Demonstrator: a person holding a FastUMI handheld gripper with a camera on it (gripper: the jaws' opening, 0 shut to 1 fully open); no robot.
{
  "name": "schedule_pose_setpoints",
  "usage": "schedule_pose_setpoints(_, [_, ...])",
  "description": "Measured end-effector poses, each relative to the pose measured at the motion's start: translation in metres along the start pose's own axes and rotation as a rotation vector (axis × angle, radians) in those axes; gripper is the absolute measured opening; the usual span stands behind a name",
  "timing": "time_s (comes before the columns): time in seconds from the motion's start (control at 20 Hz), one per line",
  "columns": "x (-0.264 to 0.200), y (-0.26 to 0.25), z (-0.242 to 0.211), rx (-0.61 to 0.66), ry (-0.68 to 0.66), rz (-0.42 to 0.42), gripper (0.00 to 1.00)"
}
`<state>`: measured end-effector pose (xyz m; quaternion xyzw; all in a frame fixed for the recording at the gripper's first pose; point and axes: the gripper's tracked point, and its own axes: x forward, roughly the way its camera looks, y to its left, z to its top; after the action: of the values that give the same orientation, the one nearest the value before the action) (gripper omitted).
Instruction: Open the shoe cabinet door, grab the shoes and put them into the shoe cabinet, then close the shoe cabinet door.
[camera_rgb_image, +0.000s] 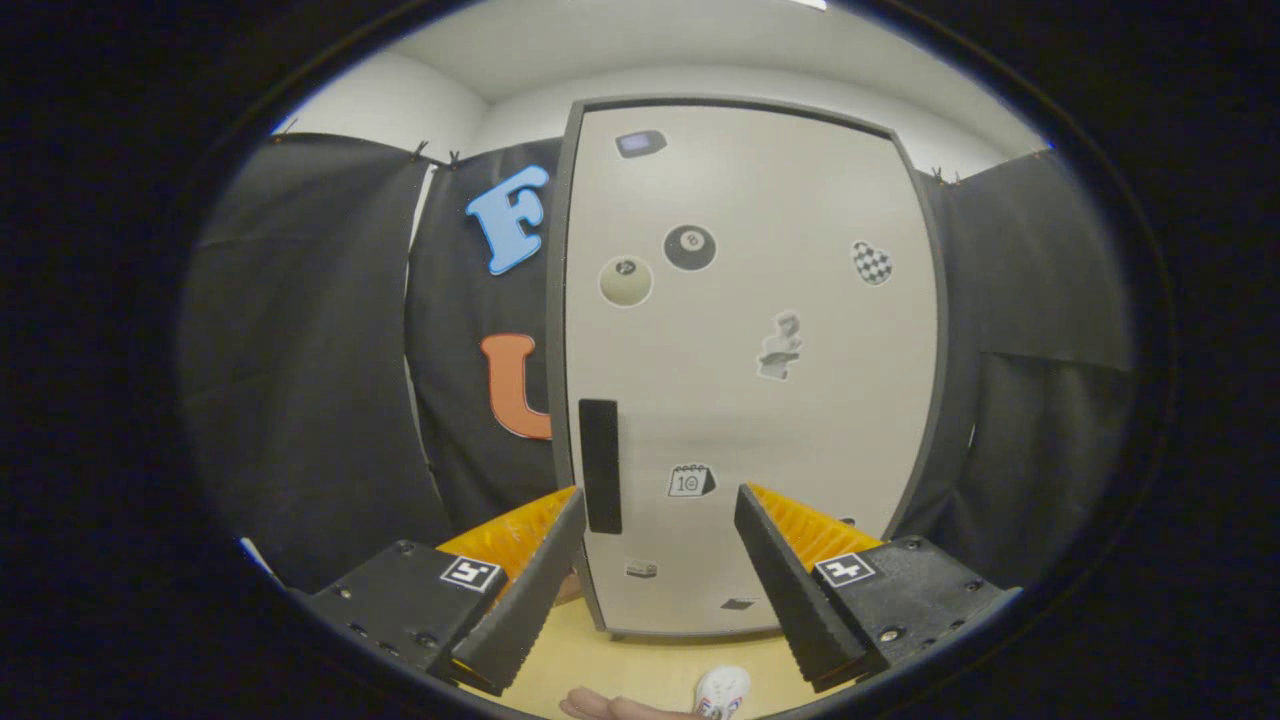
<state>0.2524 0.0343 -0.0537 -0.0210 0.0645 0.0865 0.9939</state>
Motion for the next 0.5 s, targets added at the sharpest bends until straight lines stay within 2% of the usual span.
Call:
schedule_pose_setpoints(0.2, [0.051, 0.013, -0.003, -0.008, 0.023, 0.013, 0.99])
schedule_pose_setpoints(0.35, [0.080, 0.018, -0.014, 0.007, 0.057, 0.006, 0.95])
schedule_pose_setpoints(0.45, [0.093, 0.014, -0.022, 0.028, 0.083, -0.022, 0.82])
schedule_pose_setpoints(0.5, [0.094, 0.020, -0.022, 0.044, 0.083, -0.001, 0.73])
